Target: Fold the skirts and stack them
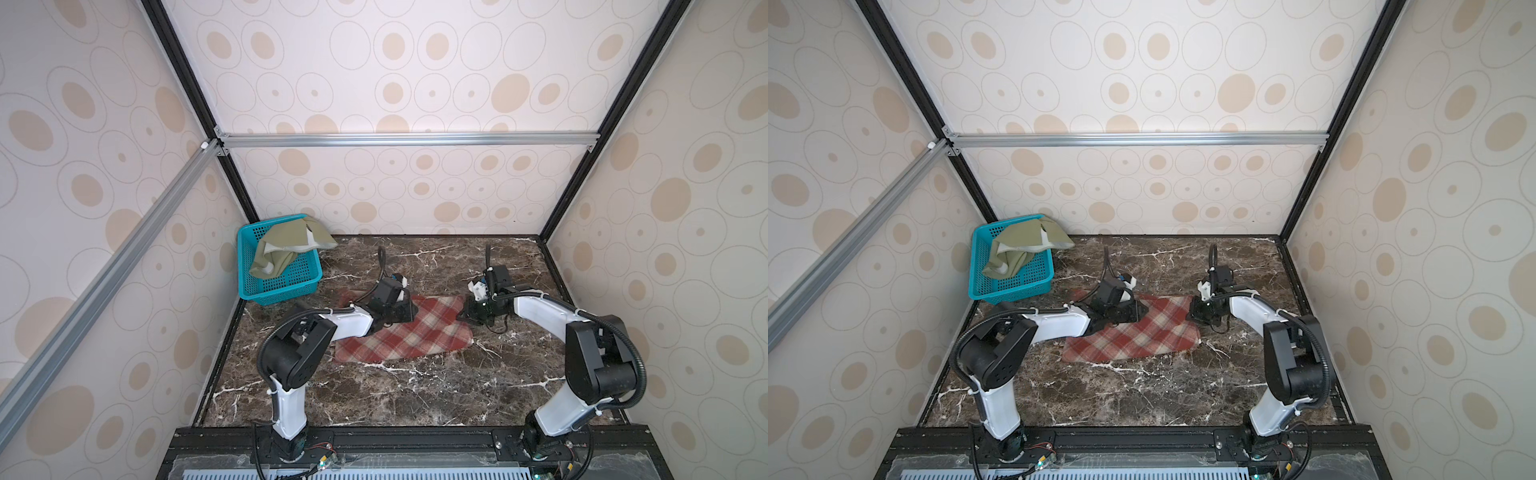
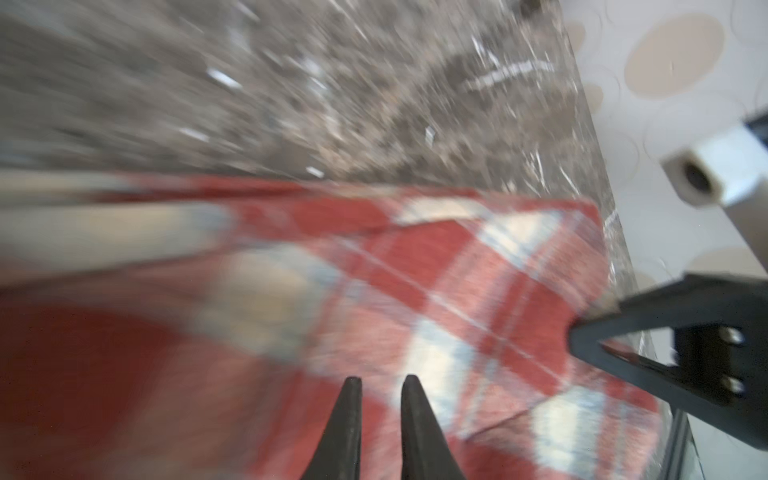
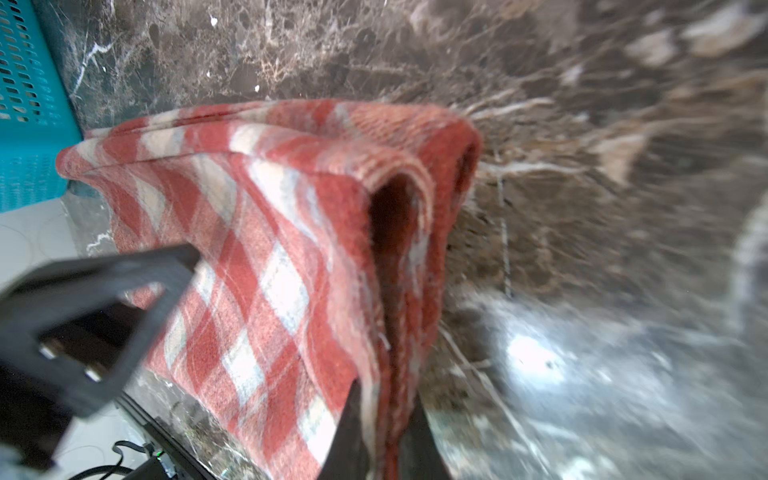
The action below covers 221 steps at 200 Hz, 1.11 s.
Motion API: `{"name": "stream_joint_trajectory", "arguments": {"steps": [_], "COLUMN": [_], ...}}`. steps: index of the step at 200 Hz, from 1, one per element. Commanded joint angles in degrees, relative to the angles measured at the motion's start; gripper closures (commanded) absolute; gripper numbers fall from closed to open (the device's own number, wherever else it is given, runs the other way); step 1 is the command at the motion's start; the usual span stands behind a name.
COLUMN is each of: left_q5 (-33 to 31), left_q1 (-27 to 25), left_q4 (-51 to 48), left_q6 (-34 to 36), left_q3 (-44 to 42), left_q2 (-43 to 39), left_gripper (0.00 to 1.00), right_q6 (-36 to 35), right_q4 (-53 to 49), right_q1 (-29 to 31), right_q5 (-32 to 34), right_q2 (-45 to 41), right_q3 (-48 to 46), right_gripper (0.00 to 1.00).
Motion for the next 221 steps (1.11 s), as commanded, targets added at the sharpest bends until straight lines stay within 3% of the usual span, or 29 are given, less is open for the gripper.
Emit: {"name": "stream_joint_trajectory", "arguments": {"steps": [1, 65, 134, 192, 221], "left_q5": [-2.78, -4.1, 0.02, 2.23, 3.69], "left_q1": [3.45, 6.75, 6.72, 2.16, 0.1], "left_q4": [-3.7, -7.49, -1.83, 4.79, 10.52], "left_q6": [3.12, 6.19, 3.37, -0.22, -3.92], "left_q3": [-3.35, -10.44, -20.01, -22.82, -24.11], "left_q2": [-4.66, -10.67, -13.81, -10.33, -8.17], "left_gripper": [0.82, 0.83, 0.84, 0.85, 0.85], "right_q6": [-4.43, -9.12, -6.61, -5.47, -5.58], "right_q4": [-9.8, -20.7, -20.47, -21.8, -24.16], "right_q1": [-0.72, -1.85, -1.78, 0.55, 4.01], "right_q5": [4.94, 12.5, 11.67, 12.77, 16.98], "right_q2": [-3.0, -5.7, -7.32, -7.15, -6.24], "right_q3": [2.58, 9.76, 13.19, 17.11, 20.27], "right_gripper": [1.0, 1.0, 1.0, 1.0, 1.0]}}
